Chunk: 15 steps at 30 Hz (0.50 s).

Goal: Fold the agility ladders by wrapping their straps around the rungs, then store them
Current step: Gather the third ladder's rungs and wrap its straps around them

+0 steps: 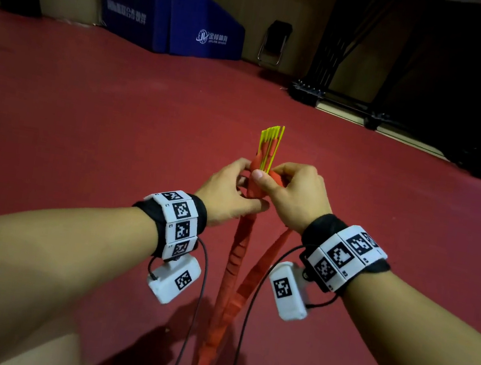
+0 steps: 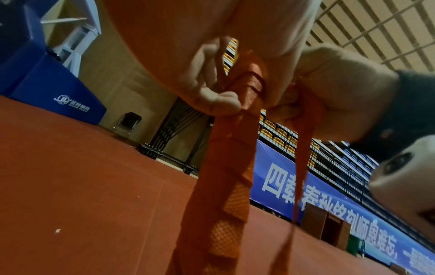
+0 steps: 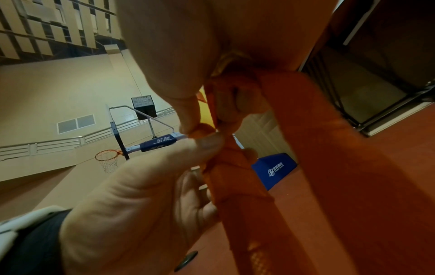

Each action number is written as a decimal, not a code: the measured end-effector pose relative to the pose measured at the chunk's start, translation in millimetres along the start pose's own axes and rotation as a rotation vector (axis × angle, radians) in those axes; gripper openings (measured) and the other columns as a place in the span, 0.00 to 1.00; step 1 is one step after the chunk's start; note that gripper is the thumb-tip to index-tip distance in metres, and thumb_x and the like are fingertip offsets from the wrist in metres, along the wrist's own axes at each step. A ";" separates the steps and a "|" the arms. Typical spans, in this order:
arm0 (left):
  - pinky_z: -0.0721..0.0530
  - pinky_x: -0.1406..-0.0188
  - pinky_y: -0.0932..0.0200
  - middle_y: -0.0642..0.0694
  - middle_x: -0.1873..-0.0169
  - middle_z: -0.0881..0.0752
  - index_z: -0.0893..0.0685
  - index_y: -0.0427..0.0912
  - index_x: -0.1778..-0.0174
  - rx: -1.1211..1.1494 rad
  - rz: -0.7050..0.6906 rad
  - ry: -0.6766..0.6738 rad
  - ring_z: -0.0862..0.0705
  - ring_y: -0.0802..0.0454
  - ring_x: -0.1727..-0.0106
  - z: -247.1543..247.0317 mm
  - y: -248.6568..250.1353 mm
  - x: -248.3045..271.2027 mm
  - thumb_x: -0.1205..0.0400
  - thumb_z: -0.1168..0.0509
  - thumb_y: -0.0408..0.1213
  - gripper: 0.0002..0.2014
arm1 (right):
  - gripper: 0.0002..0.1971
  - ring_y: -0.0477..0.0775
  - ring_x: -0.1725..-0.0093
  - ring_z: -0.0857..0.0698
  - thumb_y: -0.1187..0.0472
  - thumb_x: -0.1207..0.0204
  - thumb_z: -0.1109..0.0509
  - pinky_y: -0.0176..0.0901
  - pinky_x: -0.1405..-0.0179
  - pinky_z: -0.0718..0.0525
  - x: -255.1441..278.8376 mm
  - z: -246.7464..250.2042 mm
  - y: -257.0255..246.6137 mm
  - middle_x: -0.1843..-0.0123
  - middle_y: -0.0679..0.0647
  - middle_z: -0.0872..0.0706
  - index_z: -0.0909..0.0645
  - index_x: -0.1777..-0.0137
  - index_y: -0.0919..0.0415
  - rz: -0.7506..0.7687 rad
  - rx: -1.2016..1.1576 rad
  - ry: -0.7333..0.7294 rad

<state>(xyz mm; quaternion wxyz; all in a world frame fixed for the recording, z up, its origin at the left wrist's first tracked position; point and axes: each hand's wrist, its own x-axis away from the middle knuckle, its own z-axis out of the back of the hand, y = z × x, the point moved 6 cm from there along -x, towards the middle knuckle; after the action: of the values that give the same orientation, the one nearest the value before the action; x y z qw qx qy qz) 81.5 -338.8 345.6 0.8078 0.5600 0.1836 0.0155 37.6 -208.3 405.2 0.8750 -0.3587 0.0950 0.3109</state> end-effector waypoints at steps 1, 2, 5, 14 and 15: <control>0.18 0.69 0.56 0.54 0.62 0.13 0.19 0.50 0.43 0.048 0.003 -0.027 0.17 0.61 0.71 0.4 -0.1 0.1 0.27 0.20 0.32 0.21 | 0.20 0.56 0.53 0.14 0.40 0.25 0.26 0.43 0.59 0.23 -2.1 0.3 4.2 0.57 0.55 0.10 0.11 0.54 0.60 0.000 -0.009 0.002; 0.14 0.68 0.53 0.52 0.60 0.13 0.18 0.47 0.41 0.082 0.006 -0.043 0.17 0.60 0.70 1.6 -1.1 -0.5 0.25 0.21 0.28 0.20 | 0.20 0.54 0.51 0.13 0.40 0.25 0.25 0.40 0.57 0.24 -4.4 0.9 7.6 0.55 0.54 0.09 0.10 0.53 0.59 -0.001 -0.017 0.005; 0.08 0.54 0.43 0.46 0.53 0.13 0.17 0.45 0.38 0.126 0.014 -0.047 0.12 0.52 0.57 6.0 -2.6 -2.1 0.22 0.24 0.26 0.20 | 0.18 0.50 0.58 0.15 0.41 0.26 0.24 0.38 0.59 0.26 -8.0 3.0 10.9 0.61 0.49 0.10 0.12 0.59 0.57 -0.006 -0.034 0.010; 0.19 0.55 0.60 0.51 0.56 0.09 0.12 0.49 0.45 0.074 -0.031 0.021 0.15 0.64 0.62 12.9 -1.9 -3.3 0.25 0.19 0.33 0.15 | 0.19 0.37 0.79 0.21 0.43 0.26 0.22 0.26 0.78 0.30 -7.1 5.2 10.7 0.76 0.47 0.15 0.16 0.68 0.59 -0.034 -0.101 0.019; 0.19 0.52 0.61 0.53 0.58 0.09 0.12 0.51 0.46 0.057 -0.033 0.019 0.15 0.63 0.60 13.1 -1.3 -2.8 0.26 0.19 0.35 0.15 | 0.20 0.37 0.79 0.21 0.43 0.26 0.22 0.28 0.77 0.29 -6.9 4.8 11.4 0.75 0.48 0.14 0.15 0.68 0.59 -0.041 -0.102 0.015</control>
<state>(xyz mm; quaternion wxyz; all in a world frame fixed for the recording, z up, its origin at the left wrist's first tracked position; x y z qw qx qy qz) 82.8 -351.7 349.2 0.7899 0.5794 0.2010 0.0023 24.9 -202.1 404.9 0.8611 -0.4071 0.0780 0.2946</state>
